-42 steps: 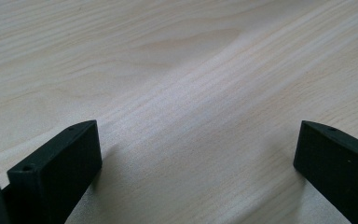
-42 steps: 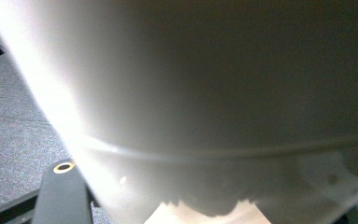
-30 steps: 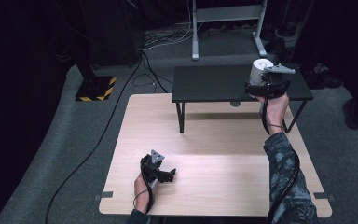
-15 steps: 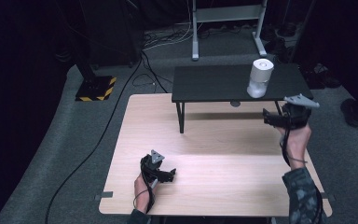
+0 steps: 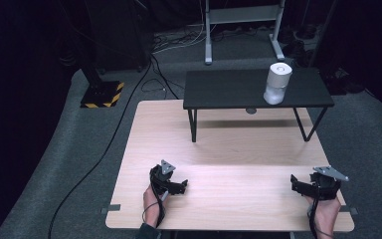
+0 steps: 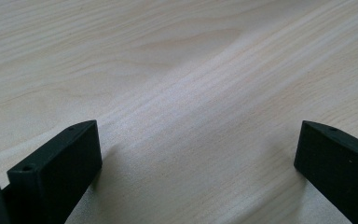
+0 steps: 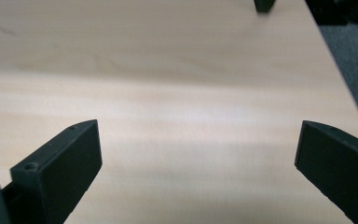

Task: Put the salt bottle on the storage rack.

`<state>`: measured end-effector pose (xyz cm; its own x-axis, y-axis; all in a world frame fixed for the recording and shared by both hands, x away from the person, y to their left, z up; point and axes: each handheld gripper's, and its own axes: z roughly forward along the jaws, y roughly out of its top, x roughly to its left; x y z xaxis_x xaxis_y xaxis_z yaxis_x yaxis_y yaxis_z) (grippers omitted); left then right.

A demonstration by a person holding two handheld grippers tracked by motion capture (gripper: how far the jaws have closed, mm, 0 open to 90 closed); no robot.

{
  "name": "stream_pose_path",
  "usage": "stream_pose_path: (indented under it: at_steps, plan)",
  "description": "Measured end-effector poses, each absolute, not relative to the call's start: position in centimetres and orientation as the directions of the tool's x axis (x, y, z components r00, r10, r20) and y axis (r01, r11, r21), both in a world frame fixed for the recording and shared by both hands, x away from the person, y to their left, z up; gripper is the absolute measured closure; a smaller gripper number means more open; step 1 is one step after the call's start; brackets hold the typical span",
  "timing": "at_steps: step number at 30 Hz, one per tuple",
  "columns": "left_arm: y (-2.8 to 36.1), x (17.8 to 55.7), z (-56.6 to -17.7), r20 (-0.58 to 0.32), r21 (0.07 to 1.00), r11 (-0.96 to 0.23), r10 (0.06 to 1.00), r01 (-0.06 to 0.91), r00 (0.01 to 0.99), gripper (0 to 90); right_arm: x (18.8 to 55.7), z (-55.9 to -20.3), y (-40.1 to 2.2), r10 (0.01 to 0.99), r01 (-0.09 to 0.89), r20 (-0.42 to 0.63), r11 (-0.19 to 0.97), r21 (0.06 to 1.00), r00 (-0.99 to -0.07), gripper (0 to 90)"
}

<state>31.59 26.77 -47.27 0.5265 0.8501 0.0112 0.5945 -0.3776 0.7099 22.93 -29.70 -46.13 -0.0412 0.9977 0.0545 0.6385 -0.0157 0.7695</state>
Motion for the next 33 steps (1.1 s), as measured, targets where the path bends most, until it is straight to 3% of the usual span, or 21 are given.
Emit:
stream_pose_path:
  at_steps: [17,33]
  plan:
    - [26.7,31.6,-47.3,0.012,0.710,-0.376,0.851,0.595,0.524,0.1,23.4,-48.1,-30.9,0.990,0.689,0.080,0.024,0.724,-0.119,0.0]
    - [26.7,31.6,-47.3,0.013,0.710,-0.377,0.852,0.595,0.524,0.1,23.7,-48.0,-29.9,0.989,0.695,0.021,0.090,0.713,-0.149,0.0]
